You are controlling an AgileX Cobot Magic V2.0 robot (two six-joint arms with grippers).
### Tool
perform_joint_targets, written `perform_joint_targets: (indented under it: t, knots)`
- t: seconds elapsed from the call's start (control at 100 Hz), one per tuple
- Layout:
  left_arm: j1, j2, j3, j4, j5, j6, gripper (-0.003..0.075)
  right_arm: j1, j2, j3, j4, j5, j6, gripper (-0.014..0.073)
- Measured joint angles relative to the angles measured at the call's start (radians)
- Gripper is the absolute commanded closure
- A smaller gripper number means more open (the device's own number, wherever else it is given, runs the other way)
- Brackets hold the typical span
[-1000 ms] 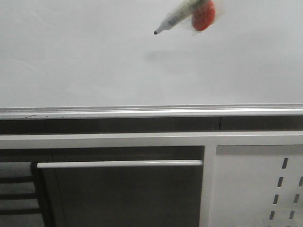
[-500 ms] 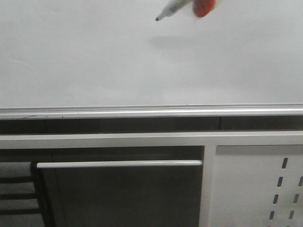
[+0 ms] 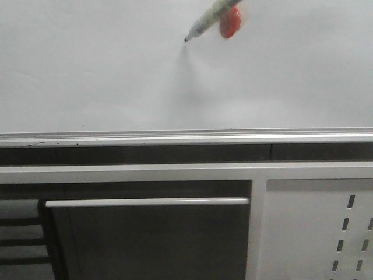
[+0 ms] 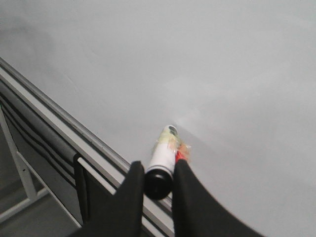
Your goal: Write number 1 on whiteboard
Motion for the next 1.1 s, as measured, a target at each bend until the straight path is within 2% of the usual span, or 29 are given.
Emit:
perform_joint_targets:
  t: [0.27, 0.46, 0.59, 0.8, 0.89, 1.04, 1.1]
  knots:
    - [0.000, 0.000, 0.000, 0.000, -0.002, 0.000, 0.0741, 0.000, 0.132, 0.000, 0.000, -0.017, -0.004, 0.0636]
    - [0.000, 0.000, 0.000, 0.000, 0.029, 0.000, 0.0741, 0.012, 0.084, 0.000, 0.000, 0.073, -0.004, 0.0636]
    - [0.000, 0.010, 0.000, -0.030, 0.136, 0.056, 0.0740, 0.016, -0.002, -0.032, 0.000, 0.212, -0.004, 0.0636]
    - [0.000, 0.126, 0.000, -0.183, 0.394, 0.261, 0.0729, 0.016, -0.052, -0.156, 0.000, 0.486, -0.004, 0.0636]
    - [0.000, 0.185, -0.006, -0.214, 0.503, 0.310, 0.0657, 0.016, -0.052, -0.215, 0.000, 0.576, -0.004, 0.0636]
    - [0.000, 0.285, -0.048, -0.214, 0.628, 0.339, 0.0448, 0.016, -0.037, -0.293, 0.000, 0.660, -0.004, 0.0636]
    - [-0.011, 0.316, -0.070, -0.210, 0.659, 0.343, 0.0410, 0.016, -0.022, -0.321, 0.000, 0.699, -0.004, 0.0636]
